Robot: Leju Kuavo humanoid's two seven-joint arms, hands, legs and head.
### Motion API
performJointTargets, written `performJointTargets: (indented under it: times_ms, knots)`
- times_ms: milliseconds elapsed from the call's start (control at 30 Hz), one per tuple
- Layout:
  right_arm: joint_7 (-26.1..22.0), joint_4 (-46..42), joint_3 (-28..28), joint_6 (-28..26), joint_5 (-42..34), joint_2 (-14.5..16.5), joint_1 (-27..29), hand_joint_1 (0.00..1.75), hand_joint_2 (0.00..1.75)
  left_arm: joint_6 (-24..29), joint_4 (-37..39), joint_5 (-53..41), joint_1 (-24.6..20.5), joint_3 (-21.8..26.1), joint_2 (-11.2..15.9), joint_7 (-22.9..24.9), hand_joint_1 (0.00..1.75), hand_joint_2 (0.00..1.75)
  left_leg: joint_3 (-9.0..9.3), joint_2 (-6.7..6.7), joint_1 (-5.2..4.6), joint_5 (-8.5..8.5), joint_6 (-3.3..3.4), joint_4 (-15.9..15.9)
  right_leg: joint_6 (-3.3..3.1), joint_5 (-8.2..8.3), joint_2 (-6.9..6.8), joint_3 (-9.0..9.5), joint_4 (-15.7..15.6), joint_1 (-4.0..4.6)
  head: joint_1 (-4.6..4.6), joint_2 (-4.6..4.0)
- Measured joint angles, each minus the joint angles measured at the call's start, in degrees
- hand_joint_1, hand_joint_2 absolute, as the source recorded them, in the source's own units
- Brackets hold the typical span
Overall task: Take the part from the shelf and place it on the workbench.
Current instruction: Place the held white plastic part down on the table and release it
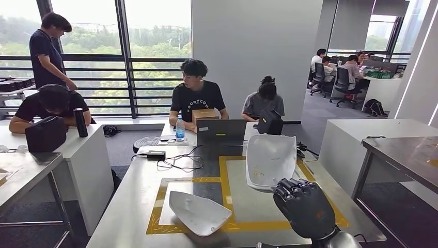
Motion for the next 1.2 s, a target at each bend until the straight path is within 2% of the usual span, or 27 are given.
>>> performJointTargets:
  times_ms: [33,67,100,133,167,200,267,333,367,433,467,500,533,600,633,667,767,833,867,933,967,1000,1033,1100,1133,1167,1200]
  knots:
    - [0.0,0.0,0.0,0.0,0.0,-0.1,0.1,1.75,1.75,0.0,0.0,0.0,0.0,0.0,0.0,0.0,0.0,1.75,0.43,-0.04,0.0,-0.31,-0.09,0.0,-0.19,2.29,0.0,0.51,-2.4,0.01,0.02,0.0]
    - [0.0,0.0,0.0,0.0,0.0,-0.1,0.1,1.75,1.75,0.0,0.0,0.0,0.0,0.0,0.0,0.0,0.0,1.75,0.9,-0.08,0.0,-0.67,-0.24,0.0,-0.46,5.15,-0.02,1.96,-6.5,0.05,0.04,0.0]
    - [0.0,0.0,0.0,0.0,0.0,-0.2,0.1,1.75,1.75,0.0,0.0,0.0,0.0,0.0,0.0,0.0,0.0,1.75,1.31,-0.11,-0.07,-1.04,-0.49,0.0,-0.78,7.29,-0.03,3.63,-10.7,0.21,0.05,-0.01]
    - [0.0,0.0,0.0,0.0,0.0,-0.2,0.0,1.75,1.75,0.0,0.0,0.0,0.0,0.0,-0.1,0.0,0.0,1.75,1.57,-0.14,-0.15,-1.36,-0.78,0.1,-1.08,8.57,-0.03,5.08,-14.1,0.36,0.06,-0.01]
    - [0.0,0.0,0.0,0.0,0.0,-0.3,0.0,1.75,1.75,0.0,0.0,0.0,0.0,0.0,-0.1,0.0,0.0,1.75,1.73,-0.14,-0.2,-1.58,-1.11,0.0,-1.33,8.97,-0.02,5.96,-16.0,0.53,-0.06,-0.01]
    - [0.0,0.0,0.0,0.0,0.0,-0.3,0.0,1.75,1.75,0.0,0.0,0.0,-0.1,0.0,-0.1,0.0,0.0,1.75,1.83,-0.14,-0.26,-1.7,-1.43,-0.1,-1.53,8.61,0.01,6.29,-16.7,0.68,-0.18,-0.01]
    - [0.0,-0.1,0.0,0.0,-0.1,-0.4,-0.1,1.75,1.75,0.0,0.0,0.0,-0.1,0.0,0.0,0.0,0.0,1.75,2.09,-0.08,-0.28,-1.93,-2.1,-0.4,-1.94,8.43,0.08,6.67,-17.2,0.47,-0.39,0.0]
    - [0.0,-0.1,0.0,-0.1,-0.1,-0.5,-0.1,1.75,1.75,0.0,0.0,0.0,-0.2,0.0,0.0,-0.1,0.0,1.75,1.24,0.0,-0.3,-3.12,-2.67,1.7,-2.5,8.25,0.1,7.33,-17.6,0.12,-0.47,-0.01]
    - [0.0,-0.1,0.0,-0.1,-0.1,-0.5,-0.1,1.75,1.75,0.0,0.0,0.0,-0.2,0.0,0.0,-0.1,0.0,1.75,-0.22,0.02,-0.24,-4.37,-2.85,4.6,-2.78,8.08,0.06,7.65,-17.7,0.07,-0.53,-0.01]
    - [0.0,-0.1,0.0,-0.1,-0.1,-0.5,0.0,1.75,1.75,0.0,0.0,0.0,-0.1,0.0,0.0,-0.1,0.0,1.75,-4.53,0.02,-0.22,-7.07,-3.07,12.2,-3.2,7.61,0.03,8.12,-17.7,0.16,-0.61,-0.01]
    - [0.0,-0.1,0.0,-0.1,-0.1,-0.5,0.1,1.75,1.75,0.0,0.0,0.0,0.0,0.0,0.0,-0.1,0.0,1.75,-6.37,0.02,-0.22,-7.5,-3.11,15.0,-3.26,7.36,0.05,8.38,-17.7,0.19,-0.62,-0.01]
    - [0.0,-0.1,0.0,-0.1,-0.1,-0.5,0.2,1.75,1.75,0.0,0.0,0.0,0.1,0.0,0.0,-0.1,0.0,1.75,-7.29,0.02,-0.22,-6.76,-3.09,15.7,-3.24,7.09,0.08,8.73,-17.7,0.22,-0.65,-0.01]
    - [0.0,-0.1,0.0,-0.1,-0.1,-0.5,0.2,1.75,1.75,0.0,0.0,0.0,0.1,0.0,0.0,-0.1,0.0,1.75,-7.12,0.03,-0.22,-4.92,-3.02,14.3,-3.17,6.77,0.1,9.17,-17.7,0.22,-0.66,0.0]
    - [-0.1,-0.1,0.0,0.0,-0.3,-0.5,0.2,1.75,1.75,0.0,0.0,-0.1,0.1,0.0,0.0,-0.1,0.0,1.75,-4.28,0.01,-0.26,-0.07,-2.66,6.9,-2.87,6.02,0.13,10.17,-17.6,0.24,-0.74,-0.01]
    - [-0.3,-0.1,0.0,0.1,-0.5,-0.6,0.2,1.75,1.75,0.0,0.0,-0.1,0.1,0.0,0.1,-0.2,0.0,1.75,-2.71,0.01,-0.35,1.35,-2.43,3.2,-2.62,5.68,0.16,10.46,-17.6,0.31,-0.79,-0.01]
    - [-0.4,-0.1,0.0,0.2,-0.9,-0.7,0.1,1.75,1.75,0.0,0.0,-0.1,0.0,0.0,0.1,-0.2,0.0,1.75,-1.64,0.0,-0.44,1.99,-2.2,0.9,-2.34,5.46,0.18,10.58,-17.5,0.38,-0.82,-0.01]
    - [-1.0,-0.1,0.0,0.4,-1.6,-1.3,0.0,1.75,1.75,0.0,0.0,-0.2,-0.1,0.0,0.1,-0.2,0.0,1.75,-0.92,-0.07,-0.49,1.49,-1.39,-0.5,-1.4,5.08,0.24,10.55,-17.7,0.45,-0.76,0.0]
    - [-1.1,-0.1,0.0,0.4,-1.8,-1.6,-0.3,1.75,1.75,0.0,0.0,-0.2,-0.1,0.0,0.1,-0.2,0.0,1.75,-0.32,-0.06,-0.21,1.28,-0.72,-0.9,-0.72,3.97,0.18,9.92,-15.9,0.39,-0.66,-0.03]
    - [-1.1,-0.1,-0.1,0.4,-1.9,-1.8,-0.4,1.75,1.75,0.0,0.0,-0.2,-0.1,0.0,0.1,-0.2,0.0,1.75,0.01,-0.03,-0.06,1.15,-0.42,-1.1,-0.38,2.8,0.14,8.51,-13.1,0.3,-0.57,-0.04]
    - [-1.1,-0.1,-0.1,0.3,-2.1,-2.0,-0.4,1.75,1.75,0.0,0.0,-0.2,-0.2,0.0,0.1,-0.2,0.0,1.75,0.38,0.01,-0.04,0.7,-0.09,-1.1,0.1,0.1,0.09,3.78,-5.2,0.1,-0.43,-0.05]
    - [-1.1,0.0,-0.1,0.3,-2.1,-2.1,-0.2,1.75,1.75,0.0,0.0,-0.2,-0.2,0.0,0.1,-0.2,0.0,1.75,0.54,0.01,-0.04,0.45,-0.05,-1.0,0.26,-0.52,0.08,1.45,-1.9,0.0,-0.37,-0.04]
    - [-1.1,0.0,-0.1,0.3,-2.1,-2.2,-0.1,1.75,1.75,0.0,0.0,-0.3,-0.1,0.0,0.1,-0.2,0.0,1.75,0.77,0.01,-0.04,0.18,-0.08,-1.0,0.34,-0.03,0.06,0.04,-0.6,-0.09,-0.33,-0.03]
    - [-1.1,0.0,-0.1,0.3,-2.2,-2.3,0.1,1.75,1.75,0.0,0.0,-0.3,-0.1,0.0,0.0,-0.2,0.0,1.75,1.11,-0.01,-0.03,-0.14,-0.16,-0.9,0.36,1.63,0.03,-0.19,-1.5,-0.17,-0.28,-0.03]
    - [-1.1,0.0,-0.1,0.2,-2.3,-2.5,0.0,1.75,1.75,0.0,0.0,-0.3,-0.1,0.0,-0.1,-0.2,0.0,1.75,1.95,-0.06,0.02,-0.92,-0.51,-0.8,0.22,6.85,-0.11,2.38,-9.1,-0.3,-0.27,-0.02]
    - [-1.2,0.0,-0.1,0.3,-2.4,-2.6,-0.1,1.75,1.75,0.0,0.0,-0.3,-0.2,0.0,-0.1,-0.2,0.0,1.75,2.29,-0.1,-0.06,-1.34,-0.82,-0.7,0.03,8.58,-0.18,4.12,-13.0,-0.19,-0.28,-0.03]
    - [-1.2,0.0,-0.1,0.3,-2.5,-2.6,-0.3,1.75,1.75,0.0,0.0,-0.4,-0.2,0.0,-0.1,-0.2,0.0,1.75,2.47,-0.12,-0.12,-1.69,-1.16,-0.7,-0.26,9.45,-0.21,5.36,-15.7,-0.08,-0.35,-0.03]
    - [-1.2,0.0,-0.1,0.4,-2.6,-2.7,-0.4,1.75,1.75,0.0,0.0,-0.4,-0.3,0.0,-0.1,-0.2,0.0,1.75,2.5,-0.11,-0.19,-1.96,-1.51,-0.7,-0.62,9.46,-0.22,6.0,-17.1,0.09,-0.36,-0.02]
